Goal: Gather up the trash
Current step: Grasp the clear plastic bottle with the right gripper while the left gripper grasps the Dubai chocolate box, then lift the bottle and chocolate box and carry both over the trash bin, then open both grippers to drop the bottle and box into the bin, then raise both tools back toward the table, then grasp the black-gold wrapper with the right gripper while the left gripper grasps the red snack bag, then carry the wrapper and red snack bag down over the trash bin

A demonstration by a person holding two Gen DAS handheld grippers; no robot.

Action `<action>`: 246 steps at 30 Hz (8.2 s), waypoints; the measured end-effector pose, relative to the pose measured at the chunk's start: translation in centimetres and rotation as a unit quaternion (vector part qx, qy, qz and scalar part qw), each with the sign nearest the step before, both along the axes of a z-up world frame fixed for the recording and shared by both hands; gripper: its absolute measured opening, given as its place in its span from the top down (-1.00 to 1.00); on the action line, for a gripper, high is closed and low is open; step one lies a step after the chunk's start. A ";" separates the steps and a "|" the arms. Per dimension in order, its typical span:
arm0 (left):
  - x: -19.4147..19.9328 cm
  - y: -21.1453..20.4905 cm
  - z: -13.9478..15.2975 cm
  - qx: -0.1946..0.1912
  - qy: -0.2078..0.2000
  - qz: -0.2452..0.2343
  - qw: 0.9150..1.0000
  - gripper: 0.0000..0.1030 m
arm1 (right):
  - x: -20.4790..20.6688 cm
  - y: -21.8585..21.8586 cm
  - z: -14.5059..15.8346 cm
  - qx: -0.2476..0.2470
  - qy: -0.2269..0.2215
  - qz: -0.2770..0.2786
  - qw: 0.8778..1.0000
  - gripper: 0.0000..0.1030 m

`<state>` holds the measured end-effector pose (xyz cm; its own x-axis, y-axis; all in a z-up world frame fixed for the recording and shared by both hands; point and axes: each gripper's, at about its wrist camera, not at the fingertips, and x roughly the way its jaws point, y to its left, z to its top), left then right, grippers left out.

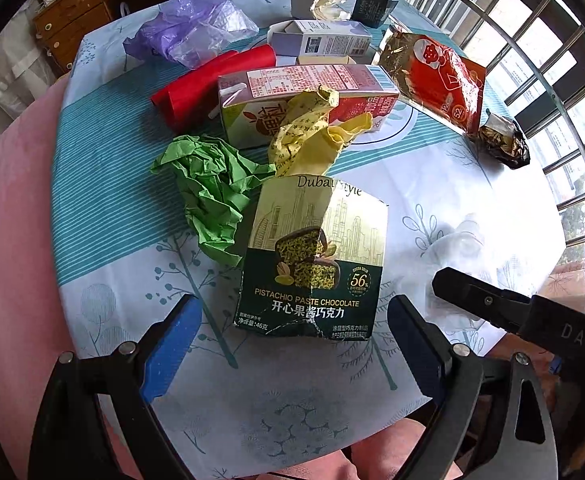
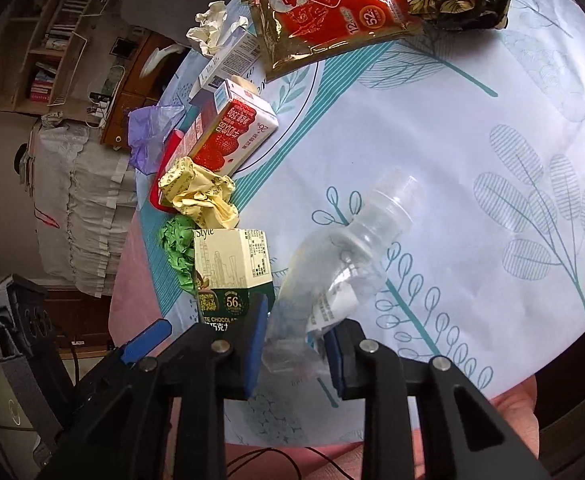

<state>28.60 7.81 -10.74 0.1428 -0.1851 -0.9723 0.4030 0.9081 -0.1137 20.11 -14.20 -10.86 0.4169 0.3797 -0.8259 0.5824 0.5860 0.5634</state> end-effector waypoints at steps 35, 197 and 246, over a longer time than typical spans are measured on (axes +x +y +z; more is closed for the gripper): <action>-6.9 -6.3 1.9 0.025 -0.033 0.054 0.998 -0.16 | -5.4 -4.3 6.3 -0.083 -0.059 0.139 0.985 0.50; 15.9 -28.4 -4.3 0.073 0.124 0.333 0.932 -0.43 | 15.0 -27.5 0.1 -0.135 -0.029 0.316 0.939 0.03; -25.0 -3.0 4.2 -0.099 -0.019 0.076 0.992 0.88 | -19.1 -0.7 7.6 -0.182 -0.028 0.263 0.947 0.03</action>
<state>3.56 4.83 -6.55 0.2191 -0.3447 -0.9128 0.2704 0.9203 -0.2826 1.00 -14.94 -3.30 0.2971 0.2417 -0.9238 0.1313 0.9479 0.2902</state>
